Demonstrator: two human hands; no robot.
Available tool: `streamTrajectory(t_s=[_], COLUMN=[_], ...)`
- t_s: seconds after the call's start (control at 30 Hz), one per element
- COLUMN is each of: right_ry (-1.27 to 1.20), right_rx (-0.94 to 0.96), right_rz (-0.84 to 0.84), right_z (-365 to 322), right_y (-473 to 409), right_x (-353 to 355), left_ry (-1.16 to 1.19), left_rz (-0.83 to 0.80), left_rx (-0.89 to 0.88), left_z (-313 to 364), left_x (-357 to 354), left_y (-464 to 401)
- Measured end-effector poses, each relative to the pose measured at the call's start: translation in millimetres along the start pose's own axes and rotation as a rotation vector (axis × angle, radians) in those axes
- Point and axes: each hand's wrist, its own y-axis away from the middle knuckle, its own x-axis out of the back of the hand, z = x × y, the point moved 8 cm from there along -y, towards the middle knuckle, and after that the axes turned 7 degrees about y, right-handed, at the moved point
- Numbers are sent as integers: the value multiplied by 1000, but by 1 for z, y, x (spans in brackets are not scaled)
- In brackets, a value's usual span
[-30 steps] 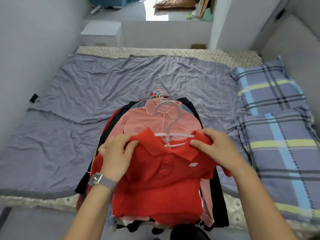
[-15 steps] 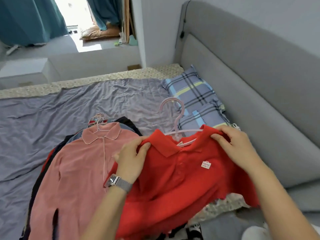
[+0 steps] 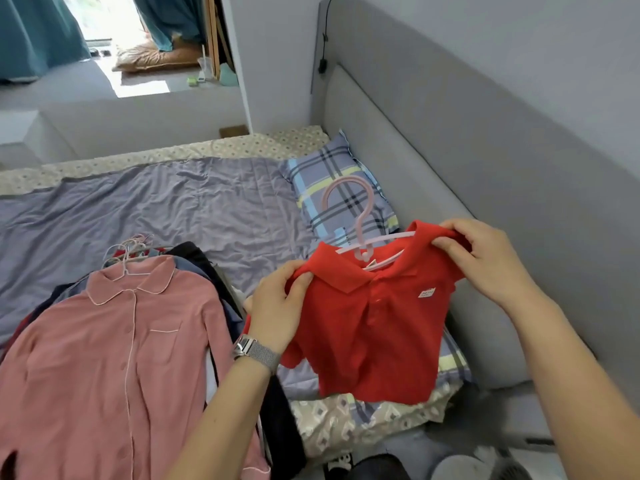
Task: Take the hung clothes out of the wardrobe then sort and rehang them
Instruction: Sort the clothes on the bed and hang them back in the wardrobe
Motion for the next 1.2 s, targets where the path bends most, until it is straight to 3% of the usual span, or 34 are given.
streamTrajectory(t_s=[0.47,0.67,0.83,1.0,1.2], right_ry=[-51,-83,-80,-138,-147], right_rx=[39,32,63,48,48], right_rz=[61,60,43,-42,-248], right_z=[-61,-70,-56,-18,10], right_y=[119,125,77,-16,-165], right_x=[54,64,30,-27,-133], left_ry=[-39,-57,-99,-166,-339], left_rz=[-7,-15,-50,-61,268], left_rx=[-122,-147,-70,-18,79], left_z=[34,44,20,-8,-62], left_x=[54,67,56,39,35], left_y=[112,121,78,-17,-129])
